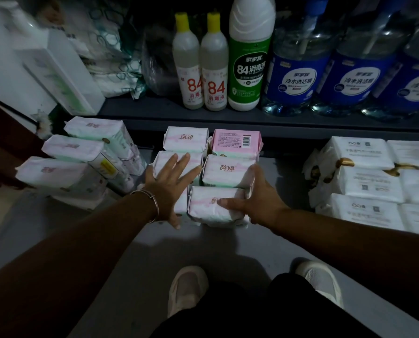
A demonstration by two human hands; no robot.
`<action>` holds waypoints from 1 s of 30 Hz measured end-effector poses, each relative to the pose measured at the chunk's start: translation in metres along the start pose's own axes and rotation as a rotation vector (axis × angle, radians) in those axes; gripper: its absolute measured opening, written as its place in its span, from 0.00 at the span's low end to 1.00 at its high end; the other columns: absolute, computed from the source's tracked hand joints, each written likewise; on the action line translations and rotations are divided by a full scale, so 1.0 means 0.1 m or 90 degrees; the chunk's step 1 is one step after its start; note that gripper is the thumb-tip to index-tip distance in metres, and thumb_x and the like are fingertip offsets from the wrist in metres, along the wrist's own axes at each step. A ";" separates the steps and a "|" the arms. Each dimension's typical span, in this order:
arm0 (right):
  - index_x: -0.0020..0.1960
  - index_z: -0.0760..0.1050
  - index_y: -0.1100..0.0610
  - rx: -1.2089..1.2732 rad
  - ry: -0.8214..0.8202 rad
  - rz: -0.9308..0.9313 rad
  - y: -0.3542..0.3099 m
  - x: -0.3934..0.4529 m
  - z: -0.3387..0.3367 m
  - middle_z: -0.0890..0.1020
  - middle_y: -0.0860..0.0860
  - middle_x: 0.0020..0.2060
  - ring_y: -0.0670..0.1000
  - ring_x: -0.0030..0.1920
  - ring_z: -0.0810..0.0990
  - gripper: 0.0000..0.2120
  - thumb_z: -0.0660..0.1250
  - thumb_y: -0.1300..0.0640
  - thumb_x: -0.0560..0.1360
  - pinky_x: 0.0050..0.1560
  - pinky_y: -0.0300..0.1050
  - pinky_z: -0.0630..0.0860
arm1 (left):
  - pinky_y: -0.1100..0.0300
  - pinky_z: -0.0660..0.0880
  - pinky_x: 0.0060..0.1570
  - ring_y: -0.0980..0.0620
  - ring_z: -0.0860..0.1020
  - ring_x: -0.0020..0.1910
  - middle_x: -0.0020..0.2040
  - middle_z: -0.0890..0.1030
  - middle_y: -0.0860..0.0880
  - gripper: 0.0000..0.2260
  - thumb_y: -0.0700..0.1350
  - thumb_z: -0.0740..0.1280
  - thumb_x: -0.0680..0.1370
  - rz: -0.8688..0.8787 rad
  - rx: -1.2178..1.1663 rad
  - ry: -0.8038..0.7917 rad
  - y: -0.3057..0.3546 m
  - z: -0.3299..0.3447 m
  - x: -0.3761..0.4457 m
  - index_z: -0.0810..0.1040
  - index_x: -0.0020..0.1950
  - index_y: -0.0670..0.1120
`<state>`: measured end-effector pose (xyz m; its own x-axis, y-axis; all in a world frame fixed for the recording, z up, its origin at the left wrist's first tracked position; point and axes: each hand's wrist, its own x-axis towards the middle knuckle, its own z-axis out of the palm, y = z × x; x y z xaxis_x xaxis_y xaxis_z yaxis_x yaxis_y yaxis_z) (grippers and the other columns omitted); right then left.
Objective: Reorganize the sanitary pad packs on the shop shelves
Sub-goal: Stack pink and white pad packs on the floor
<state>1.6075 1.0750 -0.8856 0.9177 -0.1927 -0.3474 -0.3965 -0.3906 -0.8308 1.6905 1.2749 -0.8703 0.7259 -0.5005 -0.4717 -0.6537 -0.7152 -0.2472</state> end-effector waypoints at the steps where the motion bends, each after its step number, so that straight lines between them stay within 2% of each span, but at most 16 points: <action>1: 0.69 0.54 0.50 0.004 -0.001 -0.005 -0.01 0.00 -0.01 0.68 0.52 0.66 0.54 0.66 0.69 0.44 0.79 0.51 0.63 0.62 0.54 0.74 | 0.31 0.48 0.69 0.42 0.32 0.74 0.73 0.27 0.45 0.61 0.63 0.74 0.63 -0.002 -0.001 -0.002 0.00 -0.01 -0.01 0.28 0.73 0.52; 4: 0.73 0.51 0.51 -0.061 -0.020 -0.016 -0.07 -0.06 -0.05 0.64 0.52 0.70 0.55 0.69 0.66 0.47 0.77 0.48 0.65 0.66 0.51 0.71 | 0.32 0.46 0.69 0.43 0.32 0.74 0.74 0.28 0.46 0.61 0.62 0.74 0.63 -0.002 -0.003 -0.002 0.00 -0.03 -0.03 0.28 0.73 0.52; 6: 0.75 0.49 0.51 -0.252 -0.023 -0.079 -0.14 -0.15 -0.10 0.58 0.52 0.73 0.55 0.71 0.61 0.47 0.75 0.44 0.67 0.68 0.50 0.65 | 0.33 0.45 0.69 0.44 0.34 0.75 0.75 0.30 0.47 0.60 0.62 0.74 0.63 -0.003 -0.006 0.001 -0.01 -0.04 -0.04 0.29 0.74 0.52; 8: 0.75 0.51 0.50 -0.514 -0.006 -0.206 -0.19 -0.23 -0.13 0.56 0.53 0.72 0.55 0.71 0.57 0.43 0.70 0.39 0.69 0.69 0.52 0.60 | 0.35 0.47 0.70 0.45 0.40 0.76 0.77 0.37 0.48 0.58 0.62 0.74 0.64 -0.003 -0.002 0.010 -0.01 -0.07 -0.07 0.33 0.76 0.52; 10: 0.73 0.57 0.52 -0.657 -0.018 -0.316 -0.20 -0.26 -0.13 0.60 0.55 0.69 0.56 0.68 0.60 0.37 0.66 0.39 0.71 0.68 0.52 0.59 | 0.40 0.52 0.70 0.47 0.51 0.75 0.76 0.48 0.47 0.54 0.62 0.73 0.65 0.003 0.030 0.042 -0.01 -0.07 -0.09 0.41 0.77 0.50; 12: 0.65 0.68 0.56 -0.742 -0.036 -0.346 -0.18 -0.22 -0.06 0.71 0.57 0.61 0.57 0.60 0.70 0.34 0.71 0.39 0.66 0.59 0.52 0.68 | 0.46 0.57 0.66 0.47 0.60 0.69 0.72 0.58 0.47 0.49 0.63 0.72 0.64 0.023 0.055 0.078 0.00 -0.06 -0.11 0.49 0.76 0.48; 14: 0.58 0.74 0.58 -0.749 -0.011 -0.349 -0.20 -0.18 0.01 0.76 0.57 0.53 0.57 0.51 0.74 0.33 0.75 0.40 0.61 0.52 0.51 0.73 | 0.48 0.64 0.59 0.46 0.68 0.62 0.66 0.67 0.46 0.48 0.64 0.74 0.60 0.035 0.068 0.118 -0.01 0.00 -0.11 0.60 0.73 0.46; 16: 0.65 0.68 0.59 -0.769 -0.032 -0.342 -0.20 -0.16 0.08 0.73 0.58 0.59 0.58 0.57 0.71 0.31 0.71 0.43 0.69 0.58 0.53 0.69 | 0.50 0.72 0.47 0.45 0.76 0.48 0.53 0.76 0.44 0.48 0.64 0.78 0.47 0.022 0.081 0.142 -0.03 0.06 -0.11 0.74 0.62 0.43; 17: 0.68 0.64 0.60 -0.772 -0.038 -0.342 -0.19 -0.15 0.11 0.70 0.58 0.62 0.57 0.60 0.68 0.31 0.68 0.45 0.72 0.61 0.52 0.66 | 0.52 0.73 0.39 0.45 0.77 0.40 0.45 0.78 0.44 0.48 0.63 0.78 0.41 0.028 0.078 0.175 -0.05 0.11 -0.09 0.78 0.55 0.42; 19: 0.69 0.61 0.60 -0.781 -0.030 -0.350 -0.18 -0.13 0.11 0.67 0.58 0.63 0.56 0.61 0.66 0.30 0.65 0.47 0.74 0.63 0.50 0.64 | 0.56 0.72 0.32 0.45 0.76 0.33 0.39 0.77 0.44 0.45 0.59 0.78 0.36 0.044 0.039 0.221 -0.06 0.19 -0.05 0.76 0.50 0.41; 21: 0.69 0.61 0.60 -0.768 -0.056 -0.338 -0.20 -0.16 0.08 0.67 0.57 0.63 0.56 0.61 0.66 0.31 0.65 0.44 0.74 0.63 0.49 0.64 | 0.58 0.71 0.30 0.45 0.75 0.32 0.38 0.76 0.43 0.42 0.55 0.79 0.39 0.090 0.032 0.229 -0.04 0.20 -0.08 0.72 0.49 0.41; 24: 0.65 0.66 0.59 -0.748 -0.091 -0.343 -0.17 -0.32 0.04 0.69 0.56 0.60 0.54 0.58 0.66 0.32 0.65 0.38 0.71 0.60 0.48 0.65 | 0.58 0.70 0.30 0.44 0.75 0.33 0.38 0.75 0.43 0.35 0.52 0.78 0.44 0.183 0.030 0.206 0.01 0.20 -0.21 0.75 0.47 0.40; 25: 0.64 0.67 0.59 -0.755 -0.106 -0.348 -0.15 -0.38 0.04 0.70 0.56 0.59 0.54 0.58 0.67 0.32 0.65 0.37 0.71 0.60 0.48 0.66 | 0.58 0.70 0.32 0.44 0.76 0.36 0.41 0.76 0.43 0.34 0.53 0.78 0.47 0.201 0.049 0.168 0.03 0.19 -0.26 0.76 0.48 0.40; 27: 0.65 0.66 0.60 -0.765 -0.129 -0.341 -0.07 -0.44 0.05 0.70 0.56 0.59 0.55 0.59 0.67 0.34 0.66 0.36 0.70 0.60 0.49 0.67 | 0.55 0.72 0.41 0.43 0.76 0.46 0.50 0.76 0.42 0.33 0.55 0.77 0.56 0.193 0.093 0.104 0.13 0.21 -0.30 0.75 0.56 0.41; 30: 0.67 0.65 0.60 -0.784 -0.170 -0.317 0.04 -0.41 0.12 0.69 0.56 0.61 0.55 0.60 0.66 0.34 0.65 0.37 0.72 0.61 0.49 0.68 | 0.54 0.73 0.42 0.43 0.77 0.46 0.49 0.77 0.42 0.34 0.56 0.78 0.55 0.182 0.104 0.125 0.27 0.27 -0.27 0.76 0.55 0.41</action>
<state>1.5685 1.0922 -0.8801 0.8899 0.3282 -0.3168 0.3409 -0.9399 -0.0159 1.6474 1.2816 -0.8871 0.5265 -0.7634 -0.3743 -0.8495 -0.4541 -0.2687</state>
